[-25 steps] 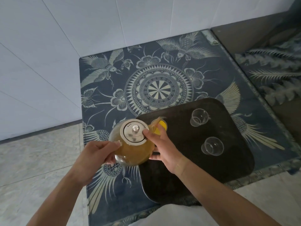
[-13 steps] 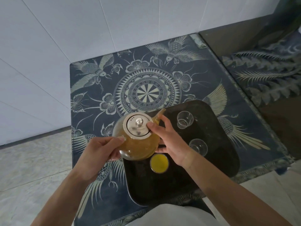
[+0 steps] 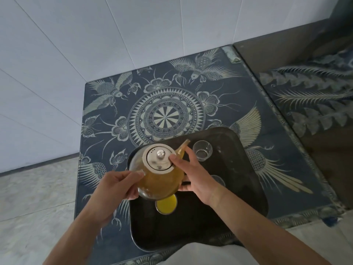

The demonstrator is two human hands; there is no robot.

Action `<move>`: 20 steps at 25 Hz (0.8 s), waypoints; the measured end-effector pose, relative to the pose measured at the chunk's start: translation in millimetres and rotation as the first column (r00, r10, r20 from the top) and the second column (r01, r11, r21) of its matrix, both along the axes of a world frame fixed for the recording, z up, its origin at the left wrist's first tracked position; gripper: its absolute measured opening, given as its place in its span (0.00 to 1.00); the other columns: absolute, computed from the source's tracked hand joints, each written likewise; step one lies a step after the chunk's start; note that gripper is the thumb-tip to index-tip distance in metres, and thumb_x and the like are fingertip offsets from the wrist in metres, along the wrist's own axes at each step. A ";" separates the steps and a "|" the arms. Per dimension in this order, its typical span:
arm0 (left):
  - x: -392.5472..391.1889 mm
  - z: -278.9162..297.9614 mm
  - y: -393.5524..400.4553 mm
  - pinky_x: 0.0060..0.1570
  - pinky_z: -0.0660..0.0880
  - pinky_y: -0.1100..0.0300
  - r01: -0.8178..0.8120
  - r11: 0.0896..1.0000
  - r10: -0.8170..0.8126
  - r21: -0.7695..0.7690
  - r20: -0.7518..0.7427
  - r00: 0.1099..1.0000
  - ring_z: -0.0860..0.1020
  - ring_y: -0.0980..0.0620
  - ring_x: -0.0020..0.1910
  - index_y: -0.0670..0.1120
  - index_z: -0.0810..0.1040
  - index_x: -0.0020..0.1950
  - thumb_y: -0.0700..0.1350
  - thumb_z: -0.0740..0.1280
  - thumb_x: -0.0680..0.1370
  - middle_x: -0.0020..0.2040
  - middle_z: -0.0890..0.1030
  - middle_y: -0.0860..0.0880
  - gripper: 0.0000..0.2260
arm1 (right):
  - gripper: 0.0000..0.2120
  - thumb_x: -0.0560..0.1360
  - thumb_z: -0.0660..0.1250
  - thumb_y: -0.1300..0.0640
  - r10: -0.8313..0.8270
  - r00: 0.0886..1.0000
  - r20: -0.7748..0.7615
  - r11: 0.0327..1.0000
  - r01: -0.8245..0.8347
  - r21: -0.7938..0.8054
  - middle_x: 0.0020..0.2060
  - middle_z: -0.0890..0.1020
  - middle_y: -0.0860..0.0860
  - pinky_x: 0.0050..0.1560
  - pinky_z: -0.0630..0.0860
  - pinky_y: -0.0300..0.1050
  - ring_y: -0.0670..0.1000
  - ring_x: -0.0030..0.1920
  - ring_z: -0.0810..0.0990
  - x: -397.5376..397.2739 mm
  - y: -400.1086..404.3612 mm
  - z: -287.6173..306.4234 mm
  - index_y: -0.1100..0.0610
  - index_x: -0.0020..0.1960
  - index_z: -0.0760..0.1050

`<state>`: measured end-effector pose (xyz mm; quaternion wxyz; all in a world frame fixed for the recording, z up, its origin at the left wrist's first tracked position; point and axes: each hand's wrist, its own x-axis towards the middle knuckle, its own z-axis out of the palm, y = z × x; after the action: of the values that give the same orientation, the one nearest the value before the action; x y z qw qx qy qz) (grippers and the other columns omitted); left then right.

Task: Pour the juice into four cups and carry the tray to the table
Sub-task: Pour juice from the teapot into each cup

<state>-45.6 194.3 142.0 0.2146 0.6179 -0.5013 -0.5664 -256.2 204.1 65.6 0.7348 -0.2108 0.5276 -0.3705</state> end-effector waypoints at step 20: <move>-65.2 3.2 -4.9 0.40 0.75 0.55 -0.079 0.988 0.052 0.132 0.199 0.979 0.72 0.56 0.21 0.47 0.77 0.20 0.44 0.68 0.79 0.21 0.73 0.50 0.24 | 0.45 0.65 0.75 0.37 0.001 0.985 0.175 0.991 -0.024 0.129 0.62 0.80 0.51 0.59 0.77 0.62 0.60 0.62 0.80 -37.1 -1.8 -30.5 0.34 0.77 0.57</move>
<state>-110.8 189.4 145.2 0.1395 0.6998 -0.4588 -0.5295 -293.3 202.2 35.0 0.7928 -0.1323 0.4830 -0.3475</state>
